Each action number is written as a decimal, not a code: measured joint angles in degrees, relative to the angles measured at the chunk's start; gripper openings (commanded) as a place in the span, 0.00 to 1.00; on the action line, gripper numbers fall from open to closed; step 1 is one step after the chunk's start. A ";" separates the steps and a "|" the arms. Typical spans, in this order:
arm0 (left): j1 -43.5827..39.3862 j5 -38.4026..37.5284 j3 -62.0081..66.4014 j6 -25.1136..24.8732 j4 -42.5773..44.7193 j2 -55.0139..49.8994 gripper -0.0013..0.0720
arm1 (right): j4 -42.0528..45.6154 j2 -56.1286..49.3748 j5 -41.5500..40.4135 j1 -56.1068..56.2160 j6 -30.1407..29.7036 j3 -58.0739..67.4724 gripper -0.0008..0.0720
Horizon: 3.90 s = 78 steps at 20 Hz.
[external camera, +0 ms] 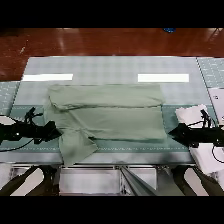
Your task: Fold the shirts.
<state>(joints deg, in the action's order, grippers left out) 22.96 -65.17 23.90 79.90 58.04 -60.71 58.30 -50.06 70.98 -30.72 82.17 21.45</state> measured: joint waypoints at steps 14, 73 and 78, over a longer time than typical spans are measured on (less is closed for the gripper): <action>-0.11 -0.09 0.00 -0.79 -0.07 -0.02 0.04 | -14.05 -14.01 -3.10 0.46 -7.96 -1.46 0.56; -13.46 12.96 52.59 -0.26 -6.19 -21.33 0.71 | -14.23 -51.63 -10.36 11.26 -6.12 53.07 0.57; -19.63 15.69 49.24 -1.84 -6.25 -18.73 0.70 | -18.23 -54.40 -10.95 16.98 -7.78 53.22 0.04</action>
<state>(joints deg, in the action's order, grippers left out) 3.33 -49.47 73.14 78.06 51.79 -79.44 40.07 -104.47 60.03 -13.74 74.39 74.67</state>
